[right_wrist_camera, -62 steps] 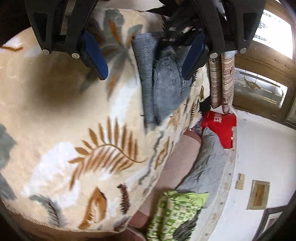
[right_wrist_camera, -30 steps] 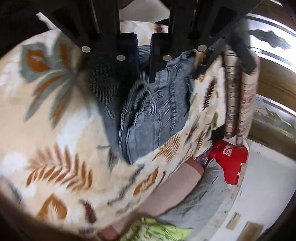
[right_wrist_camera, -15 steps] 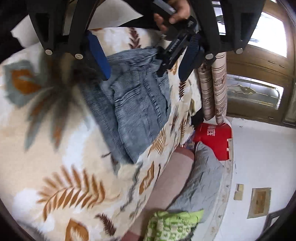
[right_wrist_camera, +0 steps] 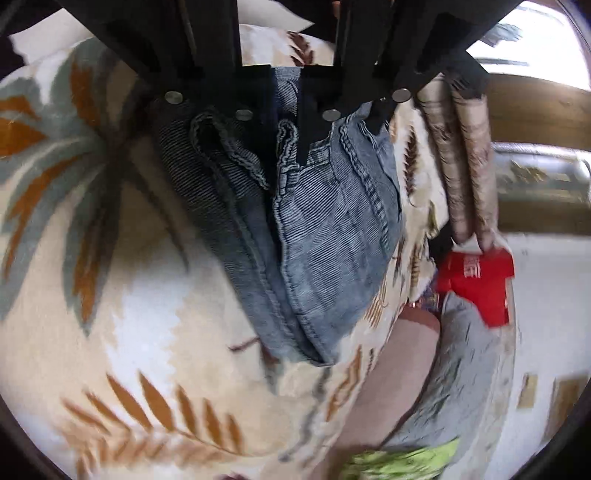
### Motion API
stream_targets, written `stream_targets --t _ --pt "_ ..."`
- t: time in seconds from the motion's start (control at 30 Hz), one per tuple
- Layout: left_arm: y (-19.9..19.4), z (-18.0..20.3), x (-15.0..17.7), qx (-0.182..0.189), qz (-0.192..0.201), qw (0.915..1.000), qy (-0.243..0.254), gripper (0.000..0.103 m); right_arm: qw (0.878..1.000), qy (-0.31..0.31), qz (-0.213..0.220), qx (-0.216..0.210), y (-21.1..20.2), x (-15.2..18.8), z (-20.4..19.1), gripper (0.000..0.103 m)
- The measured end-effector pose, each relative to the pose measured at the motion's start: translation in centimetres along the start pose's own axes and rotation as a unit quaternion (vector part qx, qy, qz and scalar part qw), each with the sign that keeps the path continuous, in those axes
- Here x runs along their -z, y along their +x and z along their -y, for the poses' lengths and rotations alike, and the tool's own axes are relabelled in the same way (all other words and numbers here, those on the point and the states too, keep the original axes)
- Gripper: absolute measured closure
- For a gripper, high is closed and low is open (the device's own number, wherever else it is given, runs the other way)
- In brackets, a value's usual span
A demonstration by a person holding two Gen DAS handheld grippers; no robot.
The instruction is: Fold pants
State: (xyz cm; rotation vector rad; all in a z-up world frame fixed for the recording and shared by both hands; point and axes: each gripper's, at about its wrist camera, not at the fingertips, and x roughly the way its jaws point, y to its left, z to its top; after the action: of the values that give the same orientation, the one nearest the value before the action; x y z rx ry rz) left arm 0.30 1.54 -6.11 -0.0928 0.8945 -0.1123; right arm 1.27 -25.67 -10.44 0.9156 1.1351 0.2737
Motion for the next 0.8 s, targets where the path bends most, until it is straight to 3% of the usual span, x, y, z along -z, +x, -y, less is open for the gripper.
stream_targets --t 0.1,0.2,0.27,0.33,0.37,0.4,0.53,0.6,0.67,0.8 --pt "-1.4 -0.4 -1.0 0.009 0.001 0.9998 -0.015 0.007 0.997 -0.067 0.032 0.022 -1.8 1.2 -3.5 0.097" --pt "-3.6 -0.5 -2.0 0.008 0.046 0.9985 -0.028 0.007 0.991 -0.114 0.057 0.049 -3.7 2.7 -5.0 0.097" --pt "-3.2 0.5 -2.0 -0.012 0.044 0.9989 -0.004 0.007 0.990 -0.113 0.044 0.067 -2.9 3.1 -3.2 0.097" --pt "0.2 2.7 -0.4 -0.060 -0.016 0.9950 0.079 0.006 0.994 -0.083 0.019 0.075 -0.6 3.0 -0.5 0.097" --pt "0.5 2.9 0.1 -0.074 -0.003 0.9935 0.087 0.005 0.995 -0.073 0.025 0.060 -0.3 3.0 0.4 0.097" --pt "0.3 2.8 0.5 -0.079 0.024 0.9932 0.082 0.003 0.996 -0.070 0.030 0.048 -0.5 3.0 0.6 0.093" --pt "0.3 2.5 0.1 -0.076 0.009 0.9941 0.078 0.002 0.994 -0.083 0.022 0.063 -2.2 2.5 -0.3 0.088" --pt "0.3 2.3 0.4 -0.076 0.015 0.9941 0.075 0.002 0.990 -0.099 0.053 0.081 -4.4 2.4 -1.6 0.085" --pt "0.3 2.3 0.4 -0.076 0.016 0.9940 0.077 0.002 0.989 -0.106 0.082 0.063 -6.3 2.1 -3.3 0.084" --pt "0.3 2.4 0.3 -0.076 0.017 0.9940 0.076 0.002 0.989 -0.132 0.063 -0.012 -5.5 1.3 -6.8 0.051"
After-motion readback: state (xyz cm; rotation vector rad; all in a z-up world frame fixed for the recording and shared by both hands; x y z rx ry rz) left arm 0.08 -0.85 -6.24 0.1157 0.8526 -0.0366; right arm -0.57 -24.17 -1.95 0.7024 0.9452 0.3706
